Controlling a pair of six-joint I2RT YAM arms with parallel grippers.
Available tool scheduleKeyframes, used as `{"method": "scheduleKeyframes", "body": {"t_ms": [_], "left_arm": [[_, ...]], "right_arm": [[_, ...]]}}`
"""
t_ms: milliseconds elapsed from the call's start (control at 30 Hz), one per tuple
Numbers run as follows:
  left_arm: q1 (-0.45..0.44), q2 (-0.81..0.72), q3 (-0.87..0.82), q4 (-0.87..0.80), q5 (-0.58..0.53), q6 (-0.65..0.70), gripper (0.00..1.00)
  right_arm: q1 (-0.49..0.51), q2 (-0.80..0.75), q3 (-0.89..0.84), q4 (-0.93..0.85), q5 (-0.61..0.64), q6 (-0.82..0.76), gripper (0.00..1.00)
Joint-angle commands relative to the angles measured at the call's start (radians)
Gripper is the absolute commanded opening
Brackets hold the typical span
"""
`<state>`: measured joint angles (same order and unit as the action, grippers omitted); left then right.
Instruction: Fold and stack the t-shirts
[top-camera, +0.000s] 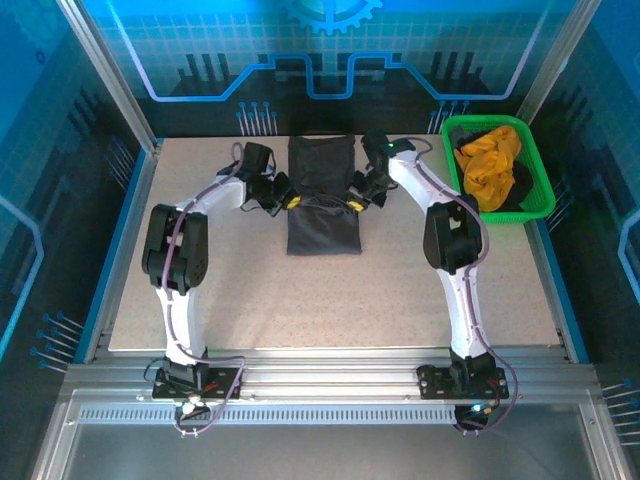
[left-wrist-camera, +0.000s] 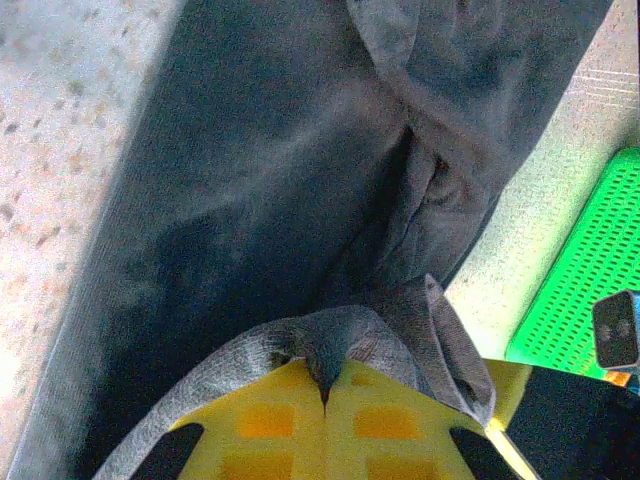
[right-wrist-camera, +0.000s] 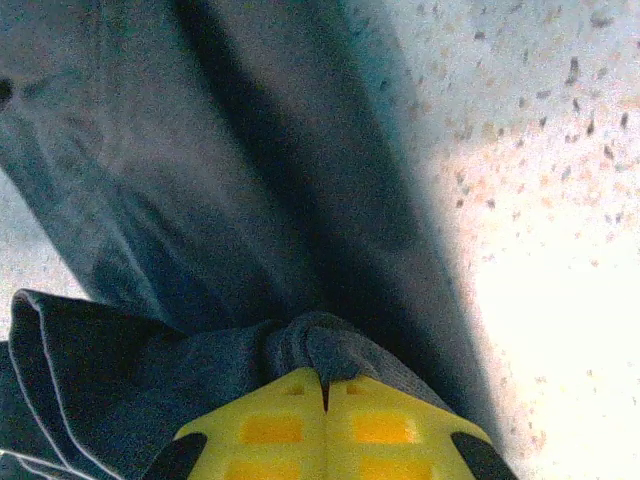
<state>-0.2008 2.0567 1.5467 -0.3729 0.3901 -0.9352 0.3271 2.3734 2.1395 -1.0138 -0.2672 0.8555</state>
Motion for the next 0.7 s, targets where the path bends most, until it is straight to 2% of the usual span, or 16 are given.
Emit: {"method": "scheduleKeyframes", "body": {"t_ms": [0, 233, 267, 333, 400, 500, 533, 600, 667], "left_arm": [[0.022, 0.055, 0.089, -0.036, 0.031, 0.047, 0.0], [0.041, 0.122, 0.135, -0.044, 0.047, 0.035, 0.0], [0.042, 0.129, 0.135, -0.036, 0.05, 0.032, 0.04], [0.049, 0.141, 0.142, -0.032, 0.052, 0.026, 0.17], [0.056, 0.136, 0.143, -0.026, 0.044, 0.025, 0.26], [0.063, 0.085, 0.126, -0.034, 0.01, 0.036, 0.44], [0.063, 0.051, 0.105, -0.034, -0.01, 0.042, 0.5], [0.063, -0.034, 0.022, -0.007, -0.038, 0.041, 0.57], [0.063, -0.126, -0.098, 0.032, -0.052, 0.021, 0.57]], "right_arm": [[-0.026, 0.053, 0.08, -0.029, -0.031, 0.014, 0.0], [-0.039, 0.188, 0.256, -0.058, -0.103, -0.015, 0.0], [-0.04, 0.198, 0.262, -0.056, -0.105, -0.02, 0.0], [-0.047, 0.205, 0.259, -0.032, -0.118, -0.023, 0.16], [-0.054, 0.193, 0.255, -0.011, -0.123, -0.03, 0.35], [-0.071, 0.134, 0.243, 0.009, -0.11, -0.053, 0.55], [-0.075, 0.106, 0.228, 0.016, -0.104, -0.064, 0.65], [-0.086, 0.049, 0.19, -0.001, -0.065, -0.085, 0.7], [-0.092, -0.018, 0.106, -0.017, -0.027, -0.099, 0.7]]}}
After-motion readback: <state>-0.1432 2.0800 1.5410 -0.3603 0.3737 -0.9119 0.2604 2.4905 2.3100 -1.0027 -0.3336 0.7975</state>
